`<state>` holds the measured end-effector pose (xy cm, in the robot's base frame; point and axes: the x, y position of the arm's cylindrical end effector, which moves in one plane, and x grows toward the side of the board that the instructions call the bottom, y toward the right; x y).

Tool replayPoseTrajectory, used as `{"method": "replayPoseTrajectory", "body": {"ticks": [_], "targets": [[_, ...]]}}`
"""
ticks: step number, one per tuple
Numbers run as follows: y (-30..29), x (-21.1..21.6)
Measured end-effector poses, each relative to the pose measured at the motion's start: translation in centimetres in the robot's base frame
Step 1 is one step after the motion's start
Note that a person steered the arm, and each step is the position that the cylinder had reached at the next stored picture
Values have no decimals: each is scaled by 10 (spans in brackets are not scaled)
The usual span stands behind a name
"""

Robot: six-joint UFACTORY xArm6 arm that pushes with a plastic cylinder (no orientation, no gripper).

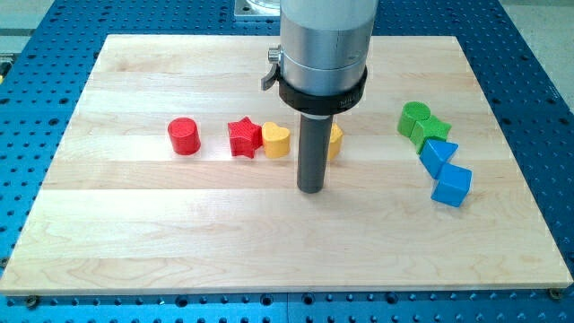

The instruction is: Move the yellow heart to the top right of the red star

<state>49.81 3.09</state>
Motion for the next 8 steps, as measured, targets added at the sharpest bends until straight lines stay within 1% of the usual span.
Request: {"method": "replayPoseTrajectory", "body": {"ticks": [1, 3, 5, 6, 7, 8], "targets": [[0, 0], [-4, -29], [-72, -30], [-71, -33], [-41, -50], [-39, -61]]}}
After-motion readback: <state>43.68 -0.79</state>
